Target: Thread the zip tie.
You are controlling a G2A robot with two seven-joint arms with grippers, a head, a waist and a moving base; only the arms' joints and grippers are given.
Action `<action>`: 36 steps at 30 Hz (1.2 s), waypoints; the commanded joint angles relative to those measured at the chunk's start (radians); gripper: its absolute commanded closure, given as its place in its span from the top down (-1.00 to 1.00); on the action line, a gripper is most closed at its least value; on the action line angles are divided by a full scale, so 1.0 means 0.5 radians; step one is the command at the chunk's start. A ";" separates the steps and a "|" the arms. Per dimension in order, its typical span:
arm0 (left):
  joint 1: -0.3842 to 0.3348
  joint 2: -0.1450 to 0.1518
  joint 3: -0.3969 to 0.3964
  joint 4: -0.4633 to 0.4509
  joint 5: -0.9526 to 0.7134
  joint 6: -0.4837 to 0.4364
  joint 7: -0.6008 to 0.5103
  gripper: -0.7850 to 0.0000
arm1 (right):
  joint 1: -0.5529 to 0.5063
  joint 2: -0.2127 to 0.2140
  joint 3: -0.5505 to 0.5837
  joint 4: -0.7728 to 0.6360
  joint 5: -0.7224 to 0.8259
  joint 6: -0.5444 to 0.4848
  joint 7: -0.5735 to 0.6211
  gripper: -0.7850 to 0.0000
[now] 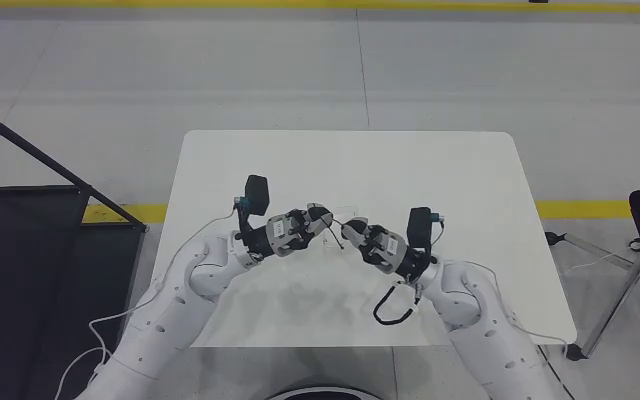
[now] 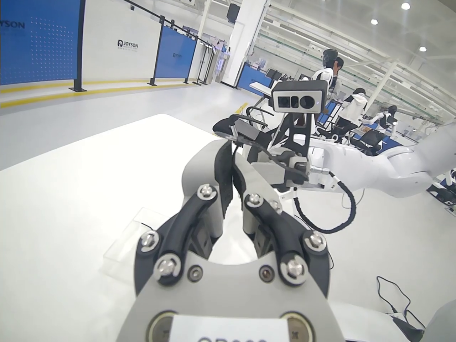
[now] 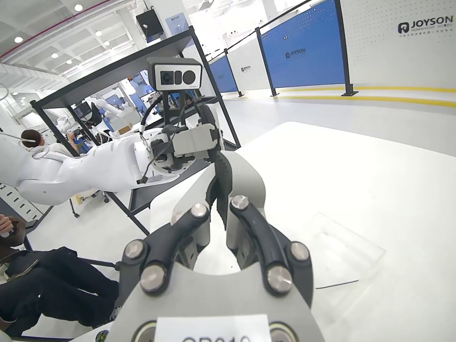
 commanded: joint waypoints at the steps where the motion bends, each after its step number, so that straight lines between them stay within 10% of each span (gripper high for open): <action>1: 0.003 0.002 -0.005 -0.010 0.009 -0.010 -0.031 1.00 | -0.008 0.000 0.016 0.004 -0.003 -0.009 -0.036 -1.00; 14: 0.065 0.040 -0.107 -0.012 -0.195 -0.140 -0.222 1.00 | -0.038 0.006 0.065 0.038 0.085 -0.177 -0.091 -1.00; 22: 0.033 0.111 -0.083 -0.021 -0.960 -0.205 -0.601 1.00 | 0.063 0.049 -0.037 0.103 0.464 -0.359 0.232 -1.00; 31: -0.063 0.223 -0.040 0.016 -2.399 -0.205 -1.594 1.00 | 0.208 0.145 -0.191 0.113 0.899 -0.359 0.641 -1.00; 36: -0.137 0.262 0.020 0.141 -2.626 -0.127 -1.693 1.00 | 0.259 0.187 -0.242 0.118 1.121 -0.359 0.781 -1.00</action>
